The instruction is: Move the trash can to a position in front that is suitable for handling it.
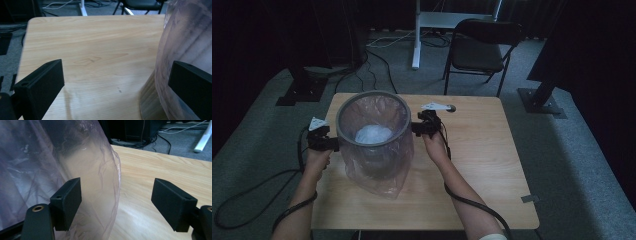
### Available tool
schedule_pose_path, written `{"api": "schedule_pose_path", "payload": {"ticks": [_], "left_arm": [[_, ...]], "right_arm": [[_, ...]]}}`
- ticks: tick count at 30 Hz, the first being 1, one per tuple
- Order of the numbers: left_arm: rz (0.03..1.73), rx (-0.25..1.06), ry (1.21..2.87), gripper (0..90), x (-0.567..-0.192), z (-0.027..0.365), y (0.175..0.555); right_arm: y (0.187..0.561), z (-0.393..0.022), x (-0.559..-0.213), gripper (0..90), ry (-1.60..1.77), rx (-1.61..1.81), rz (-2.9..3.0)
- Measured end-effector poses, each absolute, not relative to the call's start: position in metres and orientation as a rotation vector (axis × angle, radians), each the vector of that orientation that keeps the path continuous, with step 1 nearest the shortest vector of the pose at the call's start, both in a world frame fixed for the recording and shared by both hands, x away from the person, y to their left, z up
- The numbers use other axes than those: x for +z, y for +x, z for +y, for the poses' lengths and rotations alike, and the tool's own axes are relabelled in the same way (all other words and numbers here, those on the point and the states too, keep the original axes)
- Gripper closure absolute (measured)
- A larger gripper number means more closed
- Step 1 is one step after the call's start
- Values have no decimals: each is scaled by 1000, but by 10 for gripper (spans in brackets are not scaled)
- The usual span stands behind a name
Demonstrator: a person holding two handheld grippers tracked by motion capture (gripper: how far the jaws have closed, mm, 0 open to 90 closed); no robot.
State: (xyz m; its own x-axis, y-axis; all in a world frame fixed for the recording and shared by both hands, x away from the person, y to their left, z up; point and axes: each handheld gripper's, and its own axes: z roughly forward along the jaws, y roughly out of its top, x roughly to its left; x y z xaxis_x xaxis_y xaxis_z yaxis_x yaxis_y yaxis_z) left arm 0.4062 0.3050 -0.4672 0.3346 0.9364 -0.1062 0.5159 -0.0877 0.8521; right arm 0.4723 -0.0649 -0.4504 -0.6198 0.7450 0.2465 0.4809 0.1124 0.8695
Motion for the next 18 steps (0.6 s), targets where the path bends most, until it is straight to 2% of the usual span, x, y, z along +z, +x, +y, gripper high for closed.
{"api": "schedule_pose_path", "payload": {"ticks": [18], "left_arm": [[1213, 526, 1811, 4, -474, 267, 387]], "right_arm": [[422, -110, -449, 242, 1259, 1487, 2095]]}}
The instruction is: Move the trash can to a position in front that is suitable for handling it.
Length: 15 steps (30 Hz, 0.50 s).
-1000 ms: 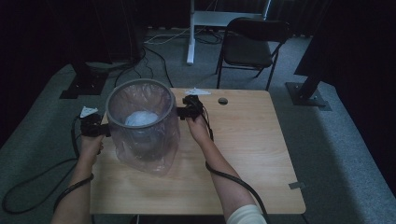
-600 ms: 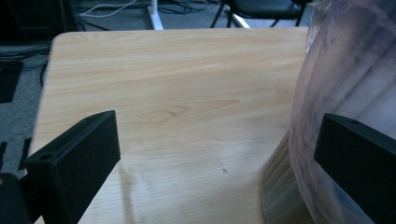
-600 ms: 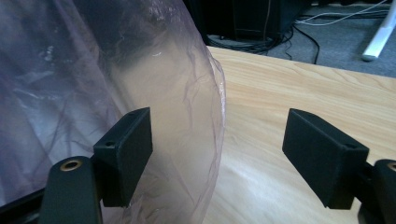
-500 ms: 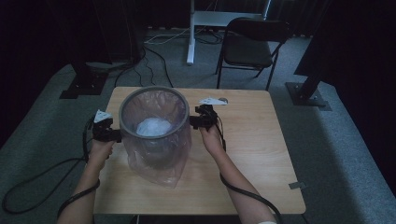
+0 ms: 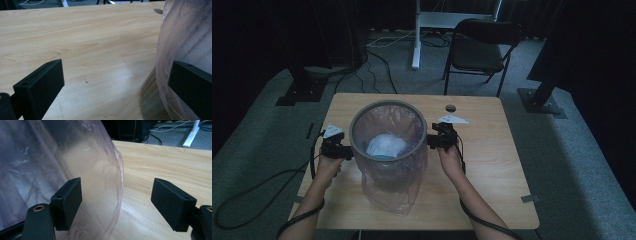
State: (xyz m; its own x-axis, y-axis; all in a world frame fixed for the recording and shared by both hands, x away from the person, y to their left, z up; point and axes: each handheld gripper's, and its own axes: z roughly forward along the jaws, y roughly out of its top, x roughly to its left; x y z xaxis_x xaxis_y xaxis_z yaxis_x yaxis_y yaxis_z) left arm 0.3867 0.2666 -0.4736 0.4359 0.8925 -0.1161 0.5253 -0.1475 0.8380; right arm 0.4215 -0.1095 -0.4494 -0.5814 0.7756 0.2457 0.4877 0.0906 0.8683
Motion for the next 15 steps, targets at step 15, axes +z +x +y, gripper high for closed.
{"api": "schedule_pose_path", "payload": {"ticks": [15], "left_arm": [[1134, 472, 1864, 4, -475, 241, 364]], "right_arm": [[378, -137, -452, 242, 1336, 1505, 2048]]}}
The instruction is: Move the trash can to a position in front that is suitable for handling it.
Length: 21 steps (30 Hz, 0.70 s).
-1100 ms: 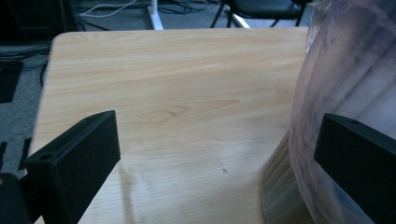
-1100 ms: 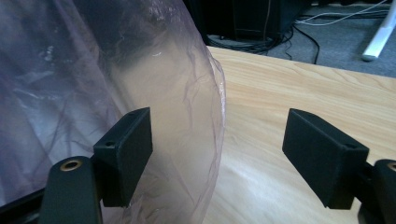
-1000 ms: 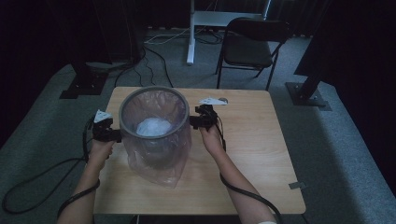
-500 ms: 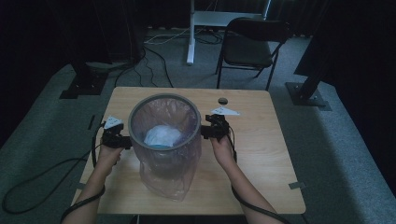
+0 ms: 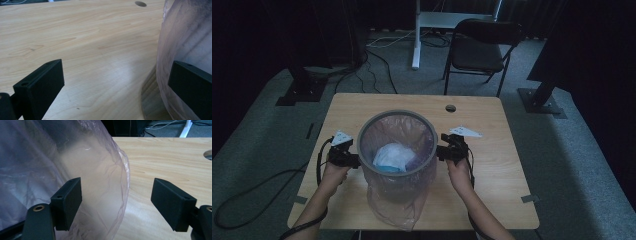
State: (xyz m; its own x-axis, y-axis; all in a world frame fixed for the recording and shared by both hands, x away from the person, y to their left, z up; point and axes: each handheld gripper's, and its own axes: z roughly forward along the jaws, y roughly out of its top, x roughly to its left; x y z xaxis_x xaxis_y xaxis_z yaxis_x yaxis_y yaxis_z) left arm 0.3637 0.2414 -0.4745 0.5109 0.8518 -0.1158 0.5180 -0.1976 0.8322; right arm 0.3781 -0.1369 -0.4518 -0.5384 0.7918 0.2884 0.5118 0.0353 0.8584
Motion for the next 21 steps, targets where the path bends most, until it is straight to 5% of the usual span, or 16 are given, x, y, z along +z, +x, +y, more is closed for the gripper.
{"api": "schedule_pose_path", "payload": {"ticks": [21], "left_arm": [[1046, 431, 1902, 4, -476, 231, 325]], "right_arm": [[322, -149, -457, 250, 1383, 1551, 2019]]}}
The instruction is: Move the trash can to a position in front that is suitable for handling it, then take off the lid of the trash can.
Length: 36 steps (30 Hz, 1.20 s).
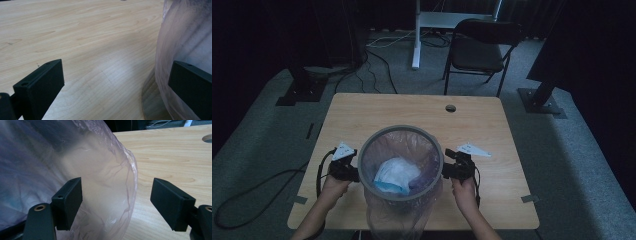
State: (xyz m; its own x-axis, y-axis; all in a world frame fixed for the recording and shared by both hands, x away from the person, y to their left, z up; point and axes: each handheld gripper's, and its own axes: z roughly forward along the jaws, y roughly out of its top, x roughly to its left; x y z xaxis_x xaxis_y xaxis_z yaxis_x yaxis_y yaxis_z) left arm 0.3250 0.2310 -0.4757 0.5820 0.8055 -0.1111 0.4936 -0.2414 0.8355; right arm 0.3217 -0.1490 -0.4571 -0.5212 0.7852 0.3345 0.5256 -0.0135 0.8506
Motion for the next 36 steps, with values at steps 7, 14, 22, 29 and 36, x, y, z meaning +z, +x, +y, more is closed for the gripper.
{"api": "schedule_pose_path", "payload": {"ticks": [7, 14, 22, 29, 36], "left_arm": [[1045, 459, 1869, 3, -478, 230, 321], [1024, 485, 1872, 3, -483, 243, 306], [1095, 439, 1867, 3, -503, 261, 288], [1089, 389, 1889, 3, -517, 265, 279], [1074, 344, 1873, 3, -524, 265, 278]], "right_arm": [[324, -152, -459, 196, 1352, 1546, 2053], [328, -175, -469, 168, 1274, 1511, 2118], [325, -211, -476, 124, 1241, 1493, 2244], [319, -234, -475, 117, 1257, 1496, 2219], [314, -248, -455, 122, 1164, 1542, 2182]]}}
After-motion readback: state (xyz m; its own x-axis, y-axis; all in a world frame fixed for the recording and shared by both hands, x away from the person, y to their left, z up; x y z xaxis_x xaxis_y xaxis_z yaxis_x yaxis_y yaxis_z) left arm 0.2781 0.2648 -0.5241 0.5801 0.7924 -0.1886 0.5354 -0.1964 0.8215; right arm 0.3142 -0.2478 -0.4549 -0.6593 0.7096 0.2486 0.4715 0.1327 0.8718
